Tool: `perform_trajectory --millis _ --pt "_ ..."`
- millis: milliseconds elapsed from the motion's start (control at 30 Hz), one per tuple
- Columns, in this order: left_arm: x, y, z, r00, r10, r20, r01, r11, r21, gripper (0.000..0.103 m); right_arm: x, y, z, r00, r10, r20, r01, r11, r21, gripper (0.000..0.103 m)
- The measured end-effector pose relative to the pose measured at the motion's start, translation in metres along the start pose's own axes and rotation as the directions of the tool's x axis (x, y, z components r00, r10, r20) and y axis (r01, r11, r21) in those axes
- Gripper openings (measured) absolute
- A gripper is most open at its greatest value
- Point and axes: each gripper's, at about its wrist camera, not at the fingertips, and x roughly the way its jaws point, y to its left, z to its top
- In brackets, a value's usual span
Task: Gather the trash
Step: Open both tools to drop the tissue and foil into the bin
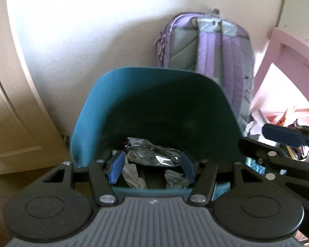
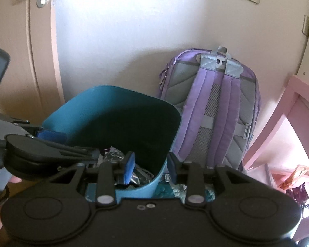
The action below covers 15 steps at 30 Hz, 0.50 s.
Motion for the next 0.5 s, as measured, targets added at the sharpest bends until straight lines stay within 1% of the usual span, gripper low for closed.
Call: perform_trajectory --millis 33,133,267,333,500 --pt "-0.007 -0.001 -0.001 1.000 0.000 0.007 0.000 1.000 0.005 0.059 -0.005 0.000 -0.001 1.000 0.001 0.004 -0.001 1.000 0.002 0.033" --pt "-0.028 -0.007 -0.008 0.999 0.002 0.039 -0.003 1.000 0.025 0.067 -0.023 0.004 -0.005 1.000 0.003 0.018 -0.003 1.000 0.002 0.034" --pt "-0.055 -0.008 -0.017 0.998 -0.009 0.068 0.007 1.000 0.031 0.068 -0.044 0.006 -0.013 1.000 0.017 0.026 -0.017 1.000 0.021 0.034" --pt "-0.065 -0.010 -0.021 0.997 -0.008 0.073 0.006 0.999 0.033 0.072 -0.053 0.005 -0.018 0.999 0.025 0.024 -0.025 0.999 0.033 0.034" --pt "-0.087 -0.015 -0.040 0.995 -0.003 0.100 -0.003 0.998 0.057 0.076 -0.072 0.001 -0.032 0.999 0.034 0.033 -0.035 0.998 0.046 0.038"
